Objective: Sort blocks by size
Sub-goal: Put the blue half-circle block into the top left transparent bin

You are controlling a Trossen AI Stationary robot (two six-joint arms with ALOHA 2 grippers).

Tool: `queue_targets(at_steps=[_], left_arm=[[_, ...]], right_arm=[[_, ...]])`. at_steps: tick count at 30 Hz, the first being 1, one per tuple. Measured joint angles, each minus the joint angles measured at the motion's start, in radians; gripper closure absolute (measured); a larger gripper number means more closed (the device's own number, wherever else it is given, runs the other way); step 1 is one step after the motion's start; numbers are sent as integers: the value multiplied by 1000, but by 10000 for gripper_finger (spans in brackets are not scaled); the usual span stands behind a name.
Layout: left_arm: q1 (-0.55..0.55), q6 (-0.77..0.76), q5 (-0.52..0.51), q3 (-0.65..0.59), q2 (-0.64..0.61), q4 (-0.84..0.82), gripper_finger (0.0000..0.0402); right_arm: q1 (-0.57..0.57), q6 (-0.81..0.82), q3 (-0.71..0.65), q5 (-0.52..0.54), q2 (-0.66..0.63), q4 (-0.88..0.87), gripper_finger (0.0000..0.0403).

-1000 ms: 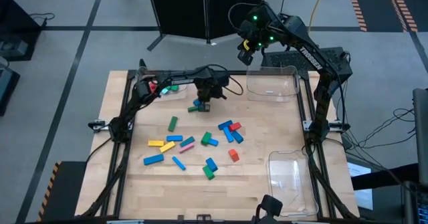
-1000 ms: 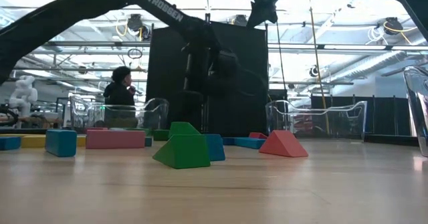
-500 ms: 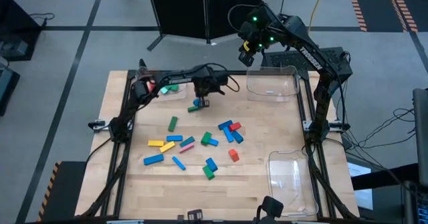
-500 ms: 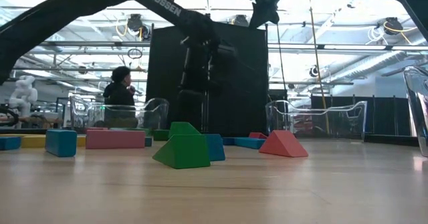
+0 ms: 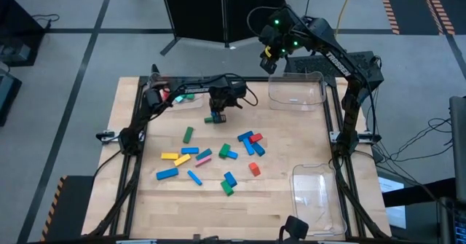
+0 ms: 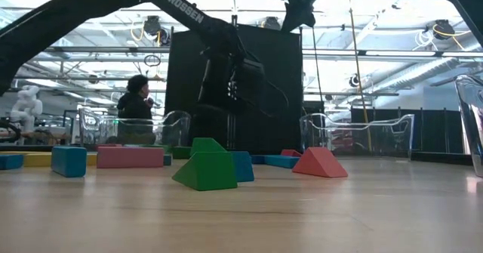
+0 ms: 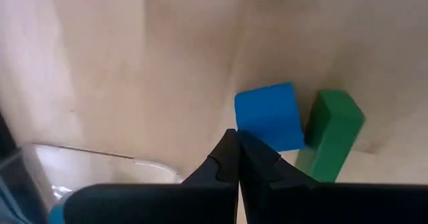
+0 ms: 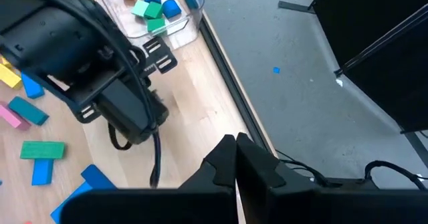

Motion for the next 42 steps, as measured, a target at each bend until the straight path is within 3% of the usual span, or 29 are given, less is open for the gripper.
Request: queue_targets(at_steps=[10,16,21,27,31,42], left_arm=[[-153,31,234,0,-5,125,402],[-235,-11,222,-3,-18,154,402],[-232,-50,207,-5,-89,153,402],[-206,-82,102,-17,-190,135,402],[-187,-109,97,-97,-306,157,402],[-165,-213,71,-497,-665,356,402]], right_arm=[[25,2,0,0,0,-67,403],[42,2,0,1,0,-106,403],[64,11,0,1,-3,-139,403],[108,25,0,1,-36,-158,403],[136,29,0,2,-63,-156,403],[214,55,-37,6,-77,-129,403]])
